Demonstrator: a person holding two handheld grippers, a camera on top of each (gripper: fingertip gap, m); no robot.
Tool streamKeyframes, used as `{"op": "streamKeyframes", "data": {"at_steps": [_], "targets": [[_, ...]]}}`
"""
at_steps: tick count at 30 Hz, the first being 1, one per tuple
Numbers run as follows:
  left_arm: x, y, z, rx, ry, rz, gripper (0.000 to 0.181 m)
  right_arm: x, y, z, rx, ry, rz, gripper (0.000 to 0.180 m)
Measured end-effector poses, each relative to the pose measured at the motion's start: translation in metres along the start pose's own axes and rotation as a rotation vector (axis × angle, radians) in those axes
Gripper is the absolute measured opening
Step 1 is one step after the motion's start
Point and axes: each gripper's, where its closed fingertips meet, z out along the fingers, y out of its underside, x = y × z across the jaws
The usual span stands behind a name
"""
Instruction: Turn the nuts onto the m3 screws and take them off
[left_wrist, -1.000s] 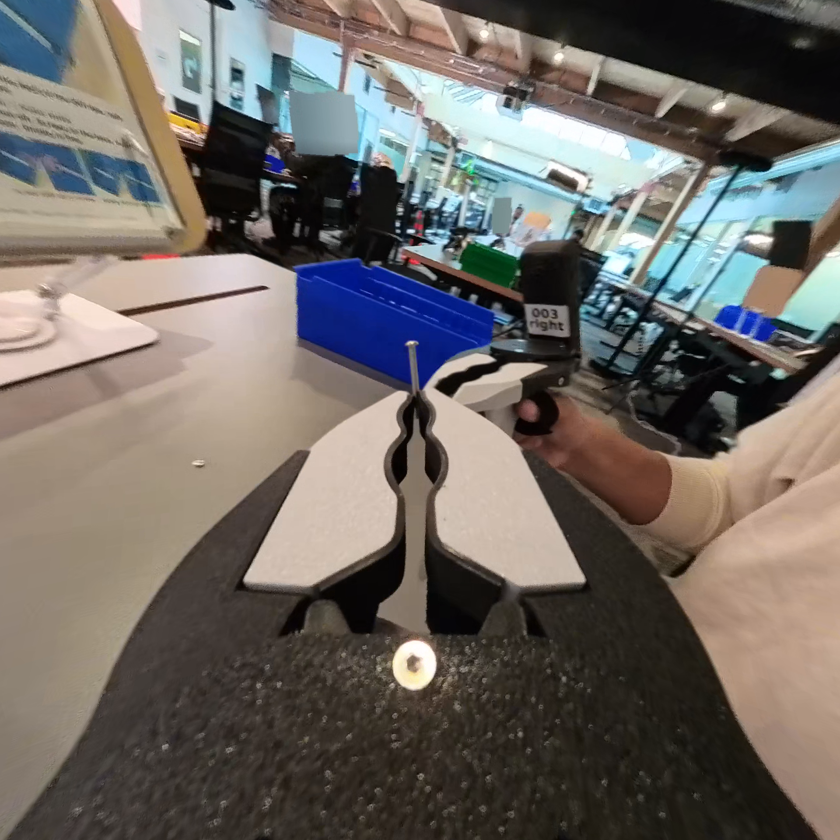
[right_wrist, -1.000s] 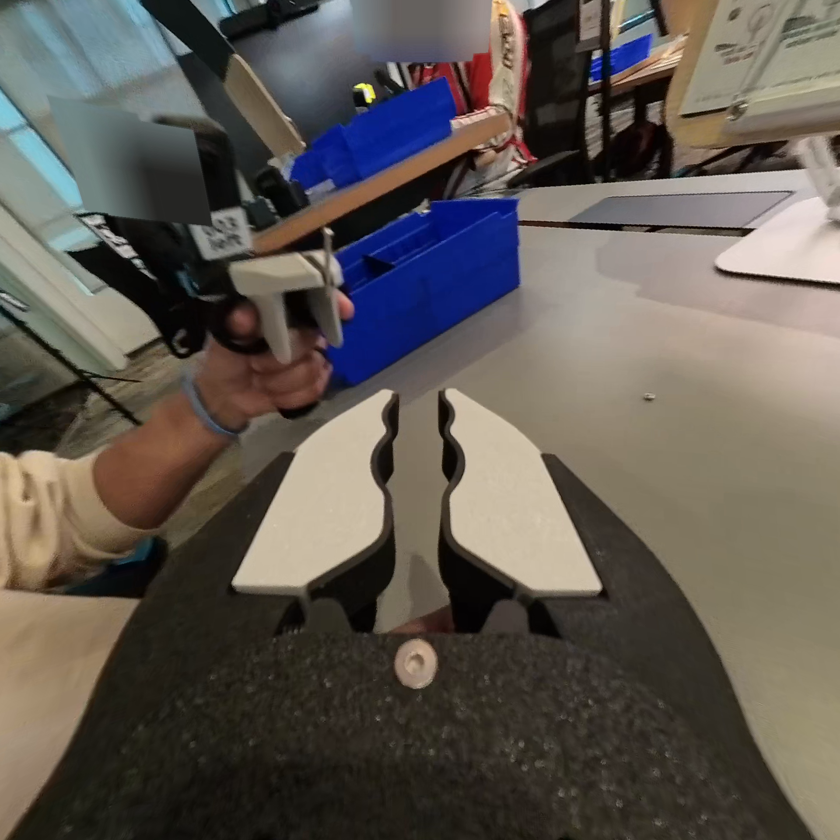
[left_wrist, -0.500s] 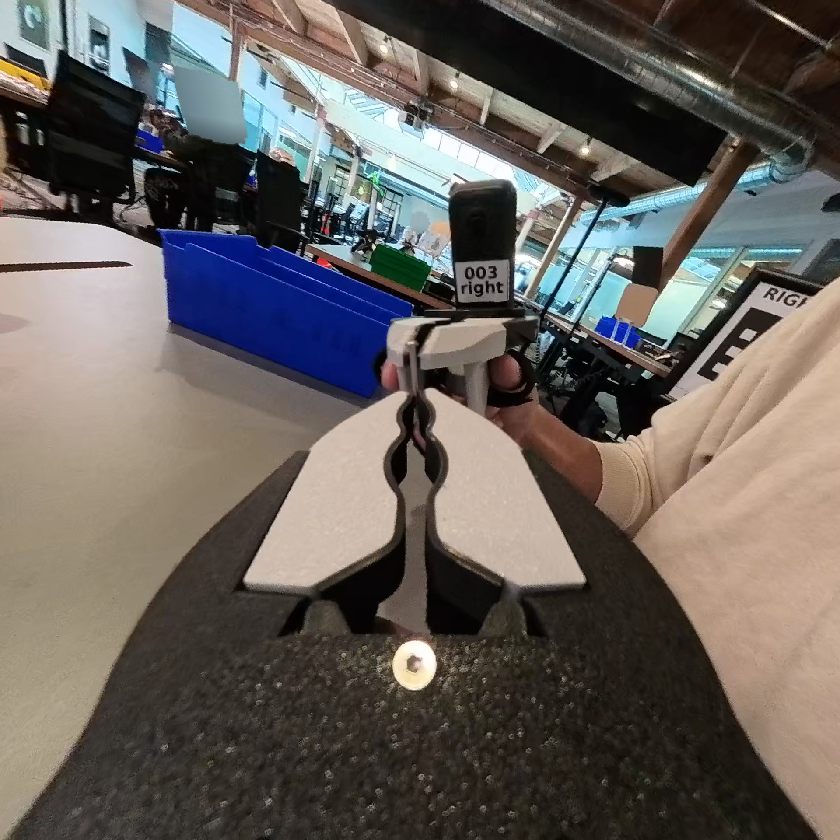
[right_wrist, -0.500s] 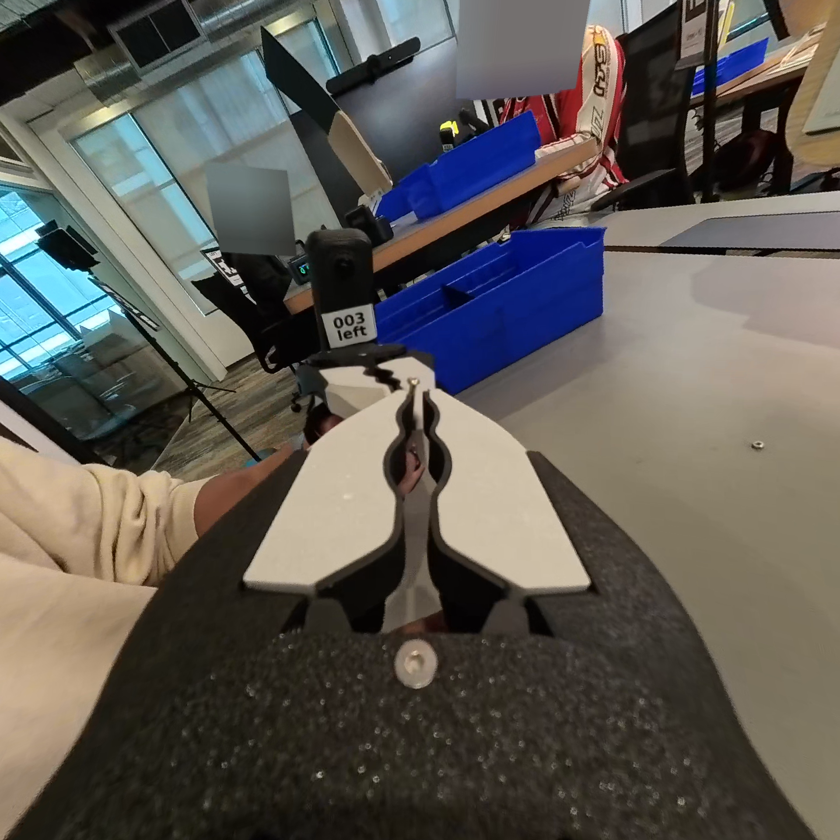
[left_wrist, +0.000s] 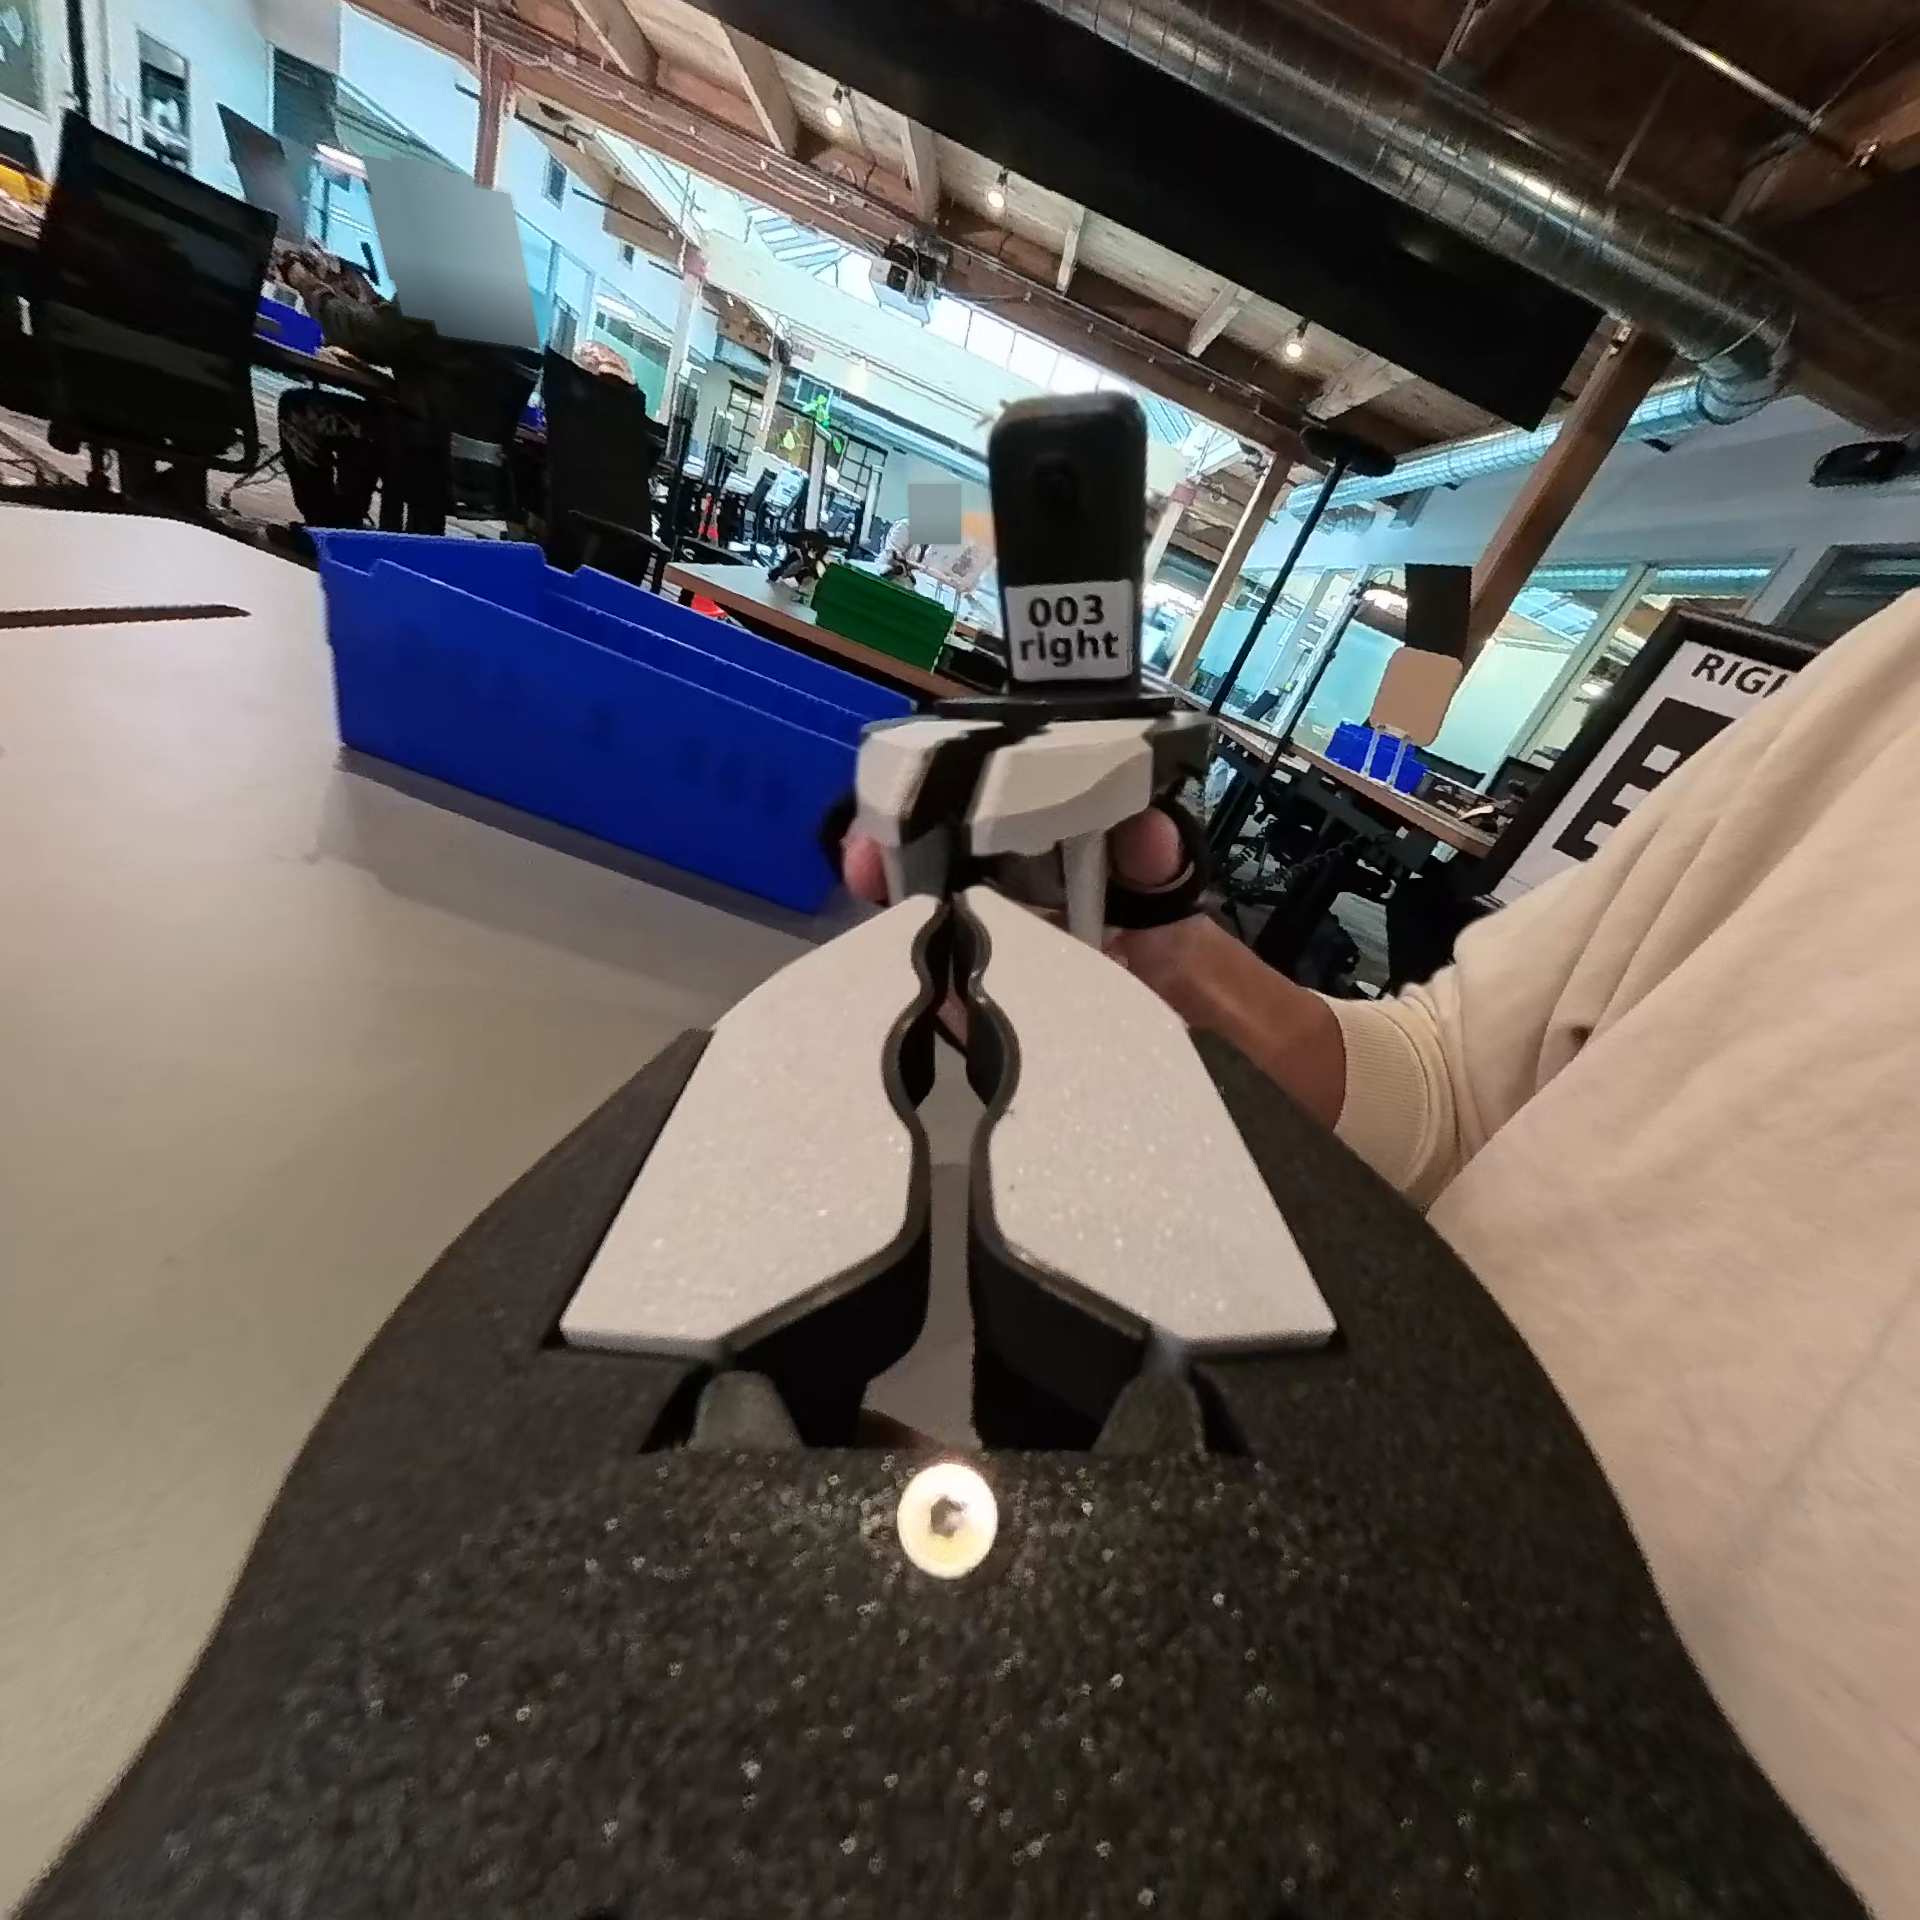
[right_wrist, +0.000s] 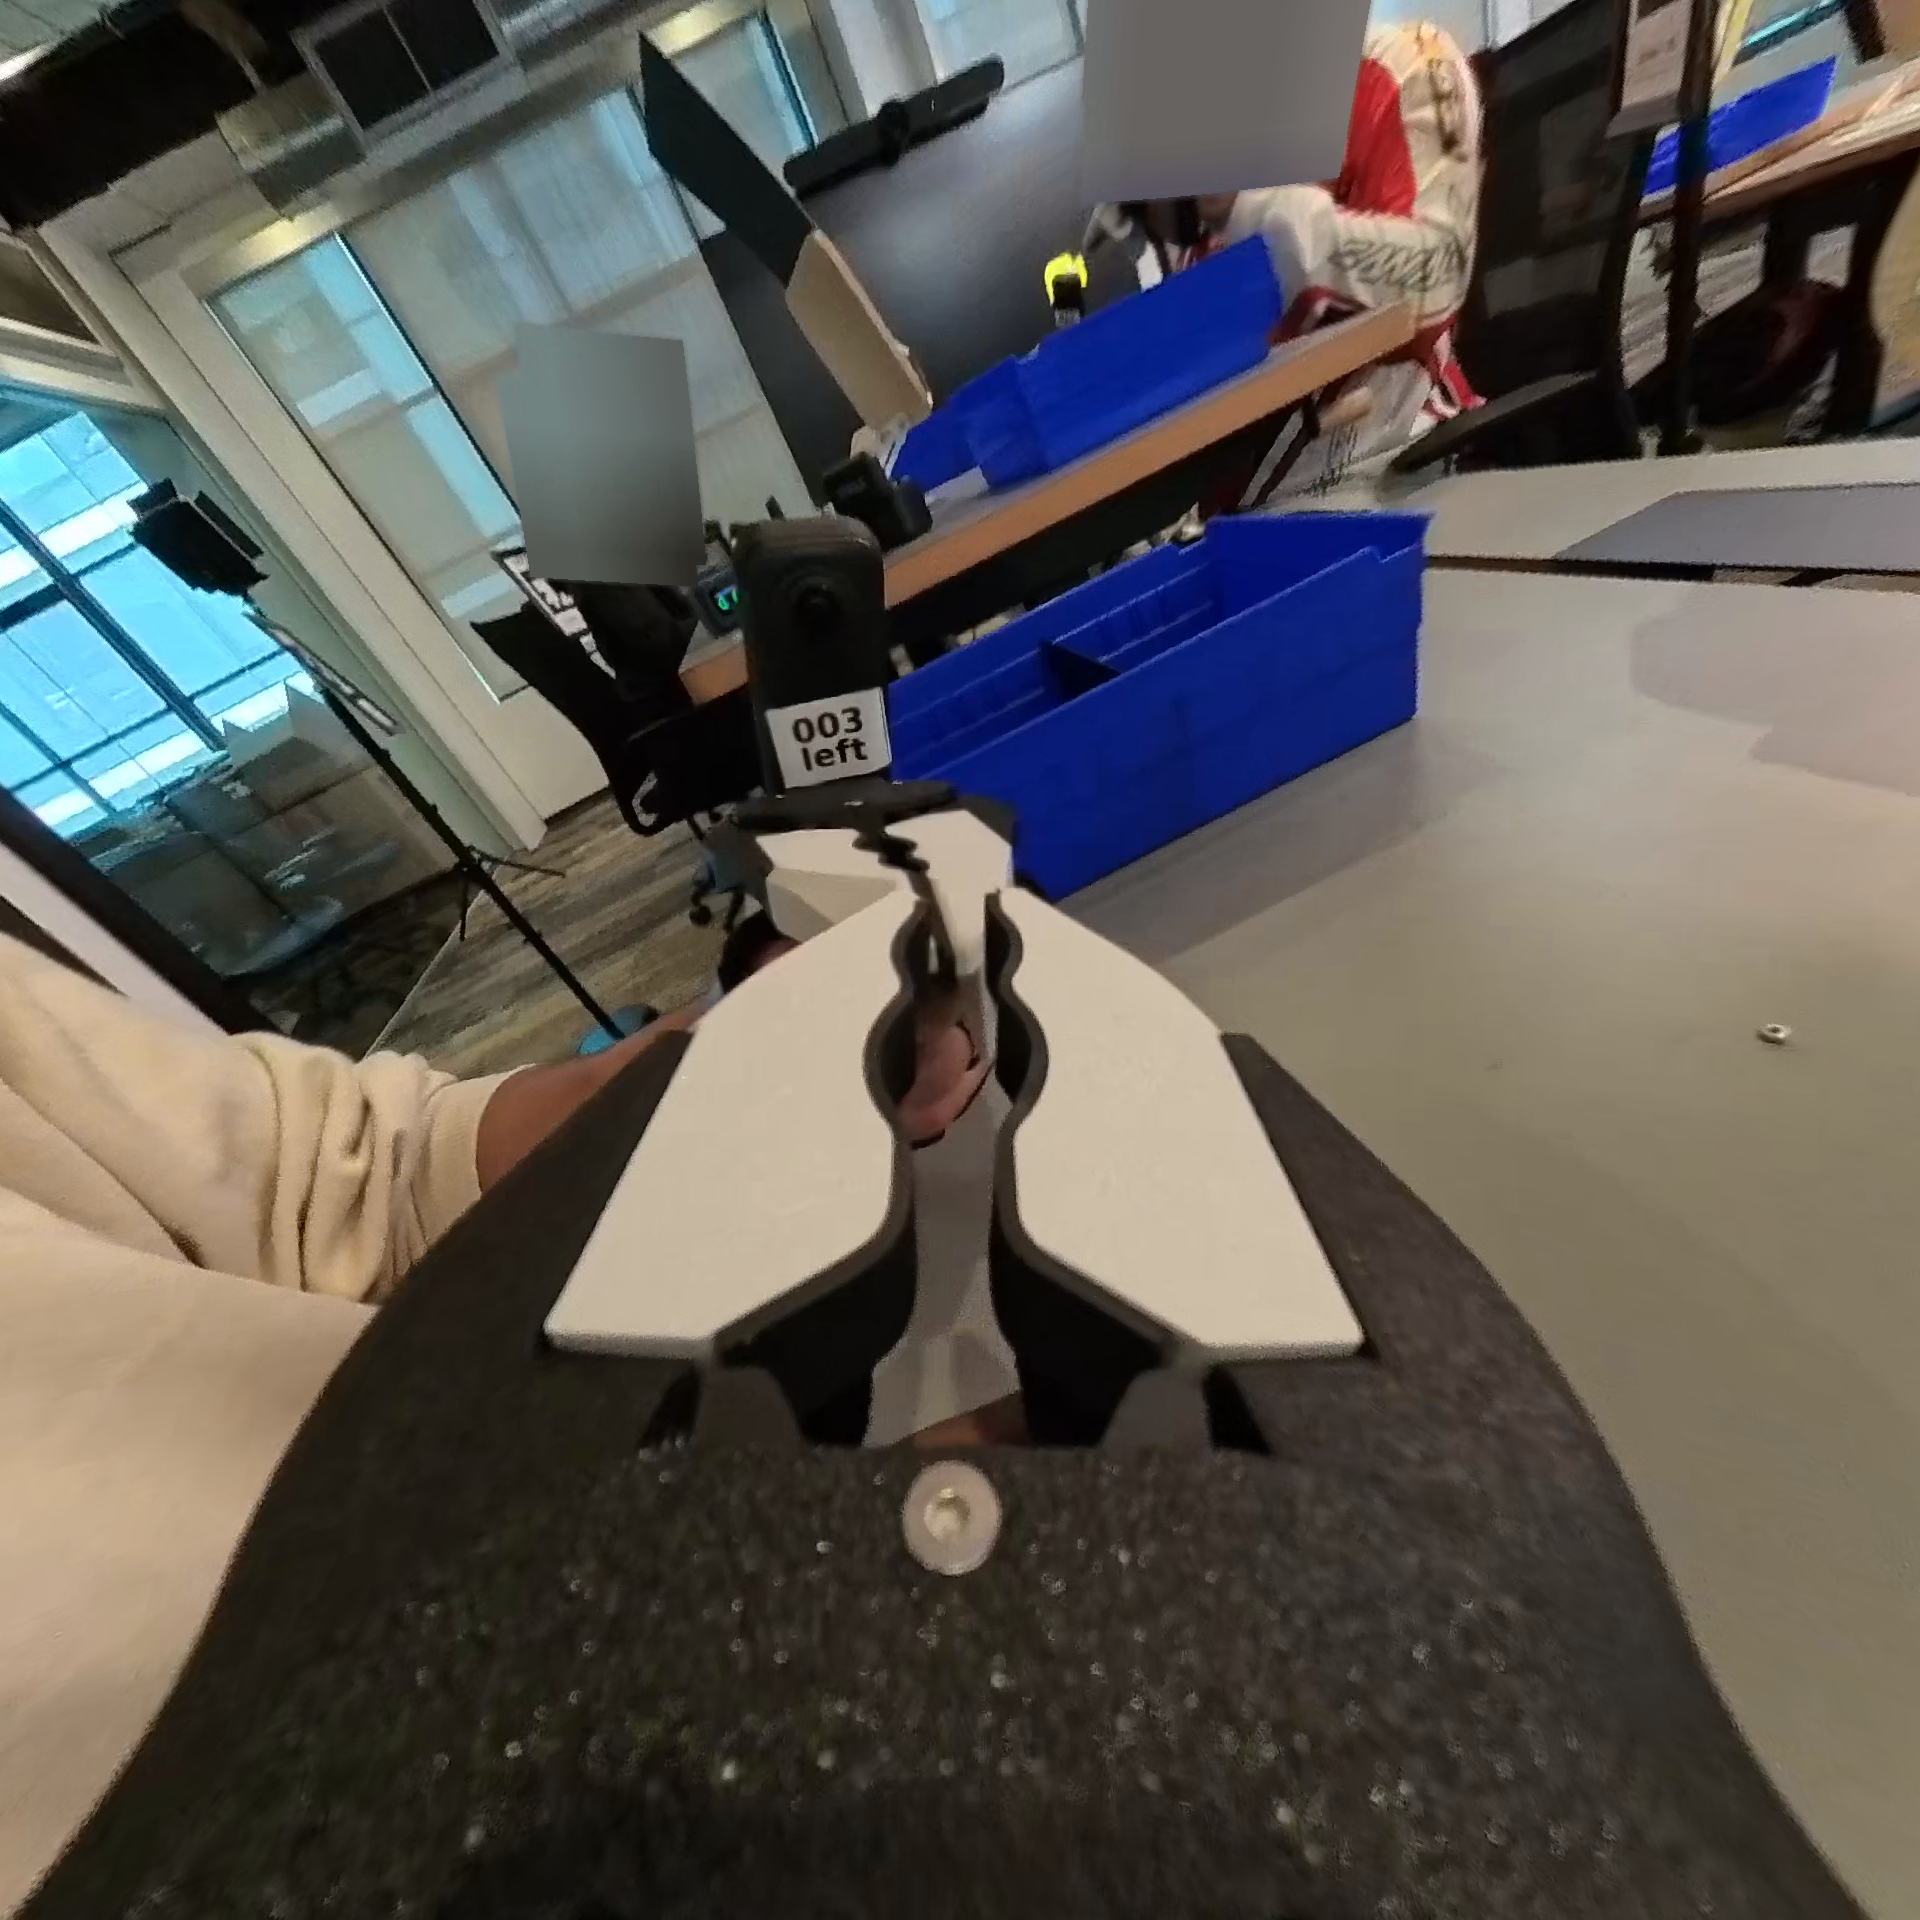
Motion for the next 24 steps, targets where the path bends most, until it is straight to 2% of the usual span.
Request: {"op": "streamKeyframes", "data": {"at_steps": [3, 6, 9, 11, 13, 16, 20, 24], "targets": [[-0.004, 0.0, -0.005, -0.003, -0.019, 0.002, 0.0, 0.013, 0.008, -0.018, 0.009, 0.085, -0.053, 0.012], [-0.018, 0.004, -0.015, -0.04, -0.109, 0.026, 0.0, 0.051, 0.032, -0.052, -0.126, 0.325, -0.11, 0.012], [-0.042, 0.011, -0.028, -0.04, -0.311, 0.062, 0.0, 0.055, 0.043, -0.083, -0.132, 0.449, -0.162, 0.015], [-0.062, 0.017, -0.04, -0.013, -0.509, 0.11, 0.0, 0.054, 0.058, -0.081, -0.128, 0.463, -0.199, 0.015], [-0.074, 0.014, -0.055, 0.021, -0.687, 0.131, 0.002, 0.065, 0.065, -0.076, -0.146, 0.552, -0.276, 0.015], [-0.081, 0.014, -0.072, -0.006, -0.896, 0.175, 0.027, 0.076, 0.052, -0.063, -0.073, 0.643, -0.286, 0.021], [-0.084, 0.024, -0.075, -0.051, -0.972, 0.185, 0.058, 0.081, 0.053, -0.053, -0.08, 0.664, -0.252, 0.024], [-0.085, 0.026, -0.075, -0.054, -0.954, 0.156, 0.059, 0.078, 0.06, -0.063, -0.18, 0.676, -0.243, 0.025]]}}
